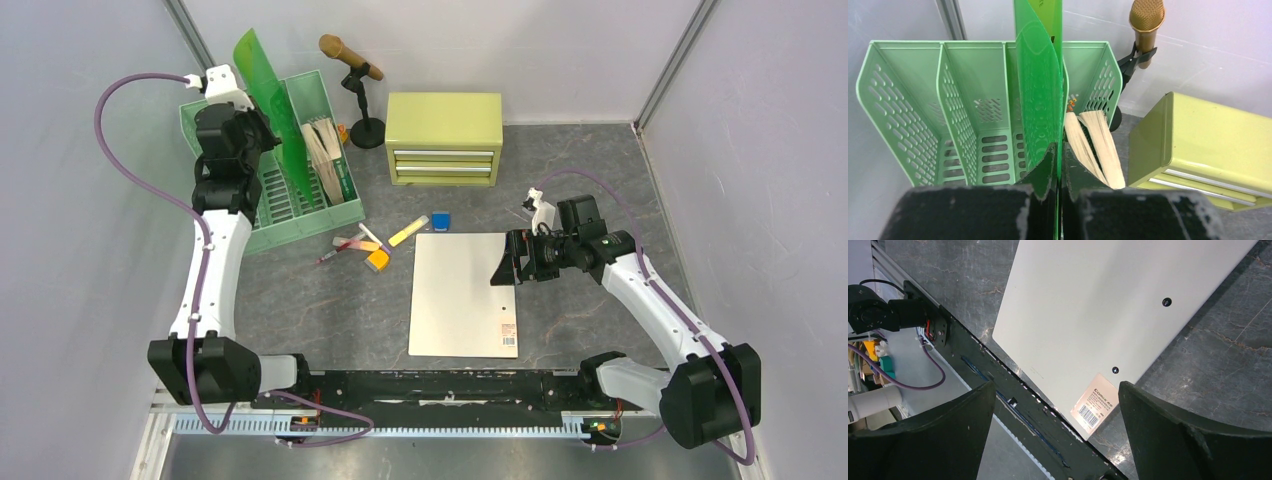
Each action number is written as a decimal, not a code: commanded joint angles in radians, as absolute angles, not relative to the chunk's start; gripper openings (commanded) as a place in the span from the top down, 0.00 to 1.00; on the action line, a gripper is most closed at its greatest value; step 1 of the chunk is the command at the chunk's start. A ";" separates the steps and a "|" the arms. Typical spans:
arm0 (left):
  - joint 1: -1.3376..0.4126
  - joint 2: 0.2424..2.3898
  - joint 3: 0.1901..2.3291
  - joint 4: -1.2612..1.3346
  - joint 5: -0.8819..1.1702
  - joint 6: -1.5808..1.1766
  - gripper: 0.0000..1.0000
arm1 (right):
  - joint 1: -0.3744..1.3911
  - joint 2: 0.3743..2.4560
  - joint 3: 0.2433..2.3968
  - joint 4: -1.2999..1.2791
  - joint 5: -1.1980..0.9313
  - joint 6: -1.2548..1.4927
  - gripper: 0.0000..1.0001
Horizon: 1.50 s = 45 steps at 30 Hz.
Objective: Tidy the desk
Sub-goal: Place the folder in the storage box.
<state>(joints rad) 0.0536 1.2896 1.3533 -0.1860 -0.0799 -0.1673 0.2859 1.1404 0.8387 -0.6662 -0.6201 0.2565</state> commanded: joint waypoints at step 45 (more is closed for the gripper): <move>0.052 1.247 1.222 -0.118 -0.176 -0.051 0.21 | 0.284 1.115 0.782 -0.635 -0.584 0.231 0.01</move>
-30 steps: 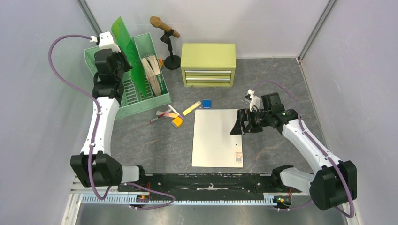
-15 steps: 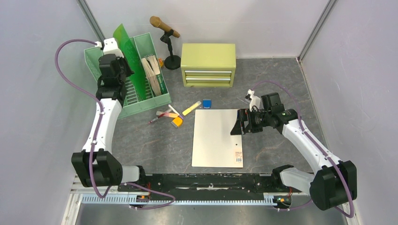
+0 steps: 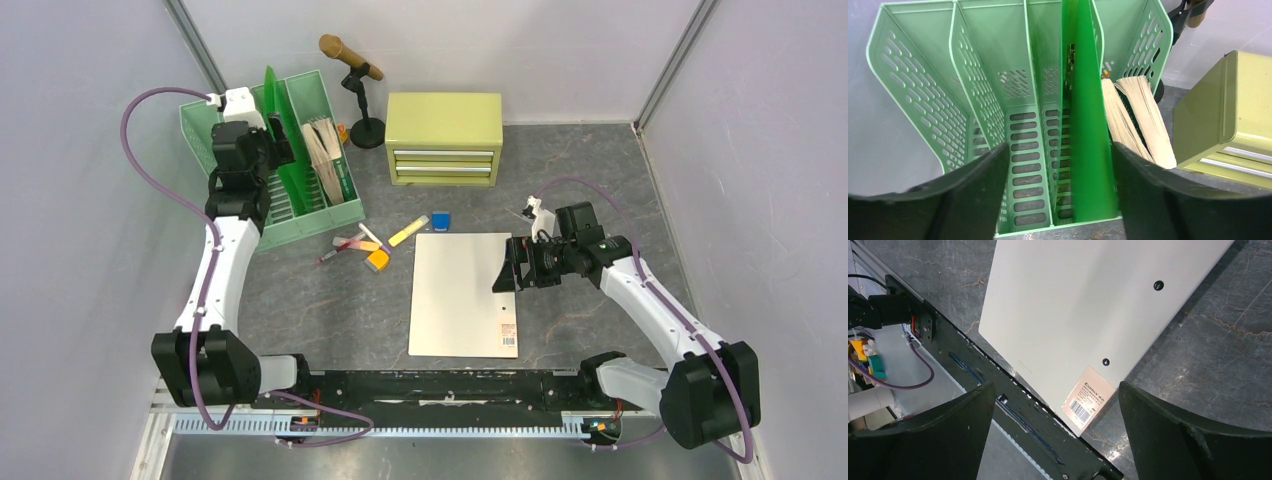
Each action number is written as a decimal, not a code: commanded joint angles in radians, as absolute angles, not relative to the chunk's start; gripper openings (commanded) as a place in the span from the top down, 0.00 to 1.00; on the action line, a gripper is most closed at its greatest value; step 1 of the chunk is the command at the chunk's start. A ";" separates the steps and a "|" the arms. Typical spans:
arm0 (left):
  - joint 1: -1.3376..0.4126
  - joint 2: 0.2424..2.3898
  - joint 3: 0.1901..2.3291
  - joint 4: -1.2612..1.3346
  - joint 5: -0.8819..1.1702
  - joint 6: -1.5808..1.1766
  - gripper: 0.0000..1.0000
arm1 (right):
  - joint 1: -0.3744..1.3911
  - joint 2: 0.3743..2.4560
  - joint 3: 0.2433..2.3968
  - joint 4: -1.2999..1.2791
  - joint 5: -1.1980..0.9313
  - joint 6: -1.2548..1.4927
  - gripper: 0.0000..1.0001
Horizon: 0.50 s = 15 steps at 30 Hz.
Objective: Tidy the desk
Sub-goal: Place the folder in the storage box.
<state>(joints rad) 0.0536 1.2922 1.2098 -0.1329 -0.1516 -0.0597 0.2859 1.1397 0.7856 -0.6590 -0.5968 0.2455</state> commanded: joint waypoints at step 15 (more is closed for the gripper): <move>0.052 1.109 1.219 -0.191 -0.134 -0.154 0.00 | 0.284 1.096 0.762 -0.635 -0.577 0.231 0.02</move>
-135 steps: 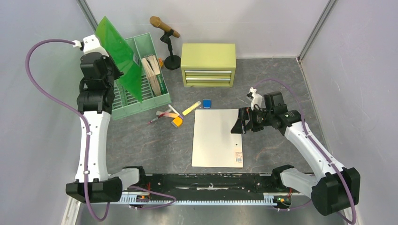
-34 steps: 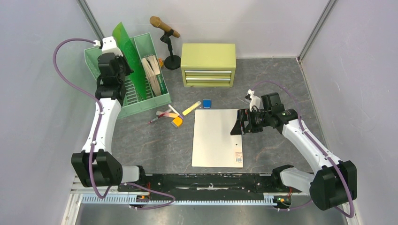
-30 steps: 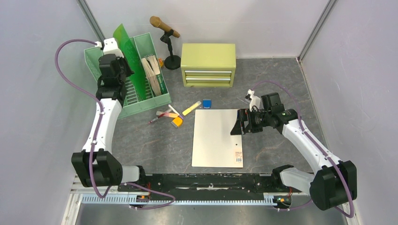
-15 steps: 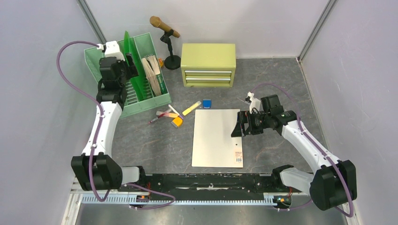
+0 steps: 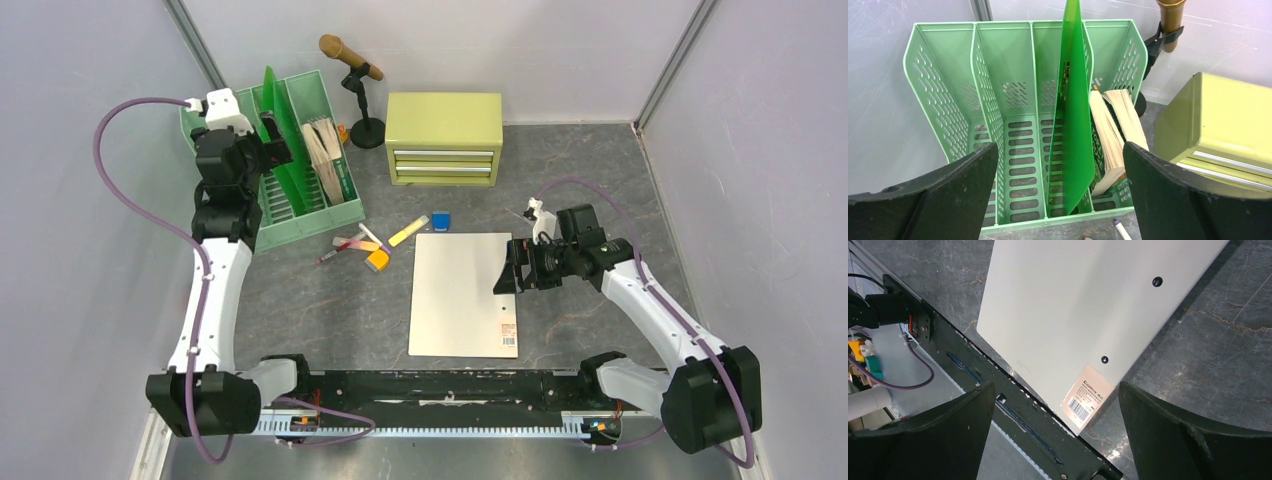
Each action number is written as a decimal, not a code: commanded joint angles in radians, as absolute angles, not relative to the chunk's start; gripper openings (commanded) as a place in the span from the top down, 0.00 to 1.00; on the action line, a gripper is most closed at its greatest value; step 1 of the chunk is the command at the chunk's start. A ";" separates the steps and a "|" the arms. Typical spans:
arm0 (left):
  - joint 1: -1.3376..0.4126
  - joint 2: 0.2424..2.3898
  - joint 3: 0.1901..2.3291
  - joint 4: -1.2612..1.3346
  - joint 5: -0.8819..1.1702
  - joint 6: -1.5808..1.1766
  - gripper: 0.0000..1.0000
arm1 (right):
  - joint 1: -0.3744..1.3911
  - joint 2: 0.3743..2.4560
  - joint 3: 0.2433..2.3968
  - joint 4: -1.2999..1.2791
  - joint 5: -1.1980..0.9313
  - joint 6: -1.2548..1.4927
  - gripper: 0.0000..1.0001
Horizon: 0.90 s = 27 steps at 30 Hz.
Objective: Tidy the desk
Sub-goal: Place the folder in the storage box, then pick up the folder from the center of the board.
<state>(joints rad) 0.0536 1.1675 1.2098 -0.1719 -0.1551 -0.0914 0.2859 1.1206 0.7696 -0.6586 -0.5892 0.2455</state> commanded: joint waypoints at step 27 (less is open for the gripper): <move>0.051 0.760 0.664 -0.559 0.133 -0.559 0.00 | 0.284 1.059 0.600 -0.603 -0.459 0.206 0.01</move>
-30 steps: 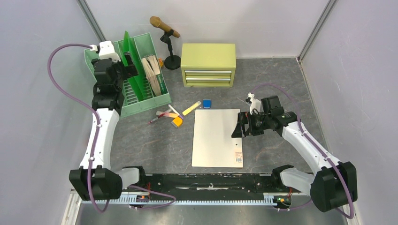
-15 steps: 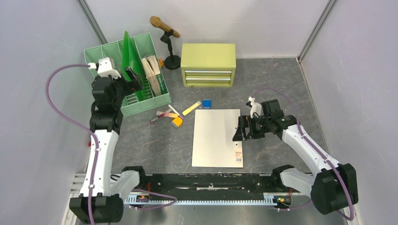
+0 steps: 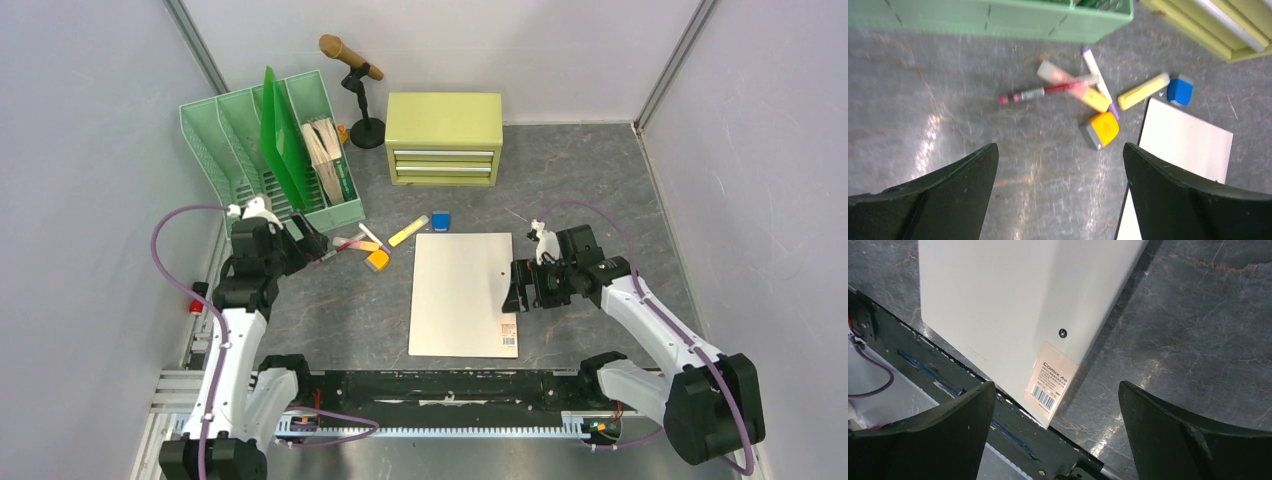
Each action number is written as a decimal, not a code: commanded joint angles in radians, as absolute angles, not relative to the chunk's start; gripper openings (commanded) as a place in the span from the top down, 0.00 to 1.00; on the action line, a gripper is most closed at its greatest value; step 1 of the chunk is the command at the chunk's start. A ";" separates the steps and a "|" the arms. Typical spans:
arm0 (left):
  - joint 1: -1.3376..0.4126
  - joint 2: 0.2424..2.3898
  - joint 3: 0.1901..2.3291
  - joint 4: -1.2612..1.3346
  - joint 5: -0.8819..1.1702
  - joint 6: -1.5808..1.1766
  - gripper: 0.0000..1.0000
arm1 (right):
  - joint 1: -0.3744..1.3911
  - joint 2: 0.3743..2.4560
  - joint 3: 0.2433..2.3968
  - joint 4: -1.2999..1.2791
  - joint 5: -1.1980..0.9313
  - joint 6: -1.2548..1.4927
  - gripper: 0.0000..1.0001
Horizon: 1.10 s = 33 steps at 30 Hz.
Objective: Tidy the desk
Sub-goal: Pick up the folder from the center of the board.
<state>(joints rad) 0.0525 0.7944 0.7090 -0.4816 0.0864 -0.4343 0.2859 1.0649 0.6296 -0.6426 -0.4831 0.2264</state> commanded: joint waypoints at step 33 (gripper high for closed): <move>-0.393 1.057 0.398 -0.217 0.329 -1.020 0.00 | 0.281 1.156 0.430 -0.449 -0.416 0.279 0.01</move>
<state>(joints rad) -0.3443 1.0168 0.3660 -0.3069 0.3733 -0.9630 0.2813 1.1343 0.4412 -0.3813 -0.5980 0.3214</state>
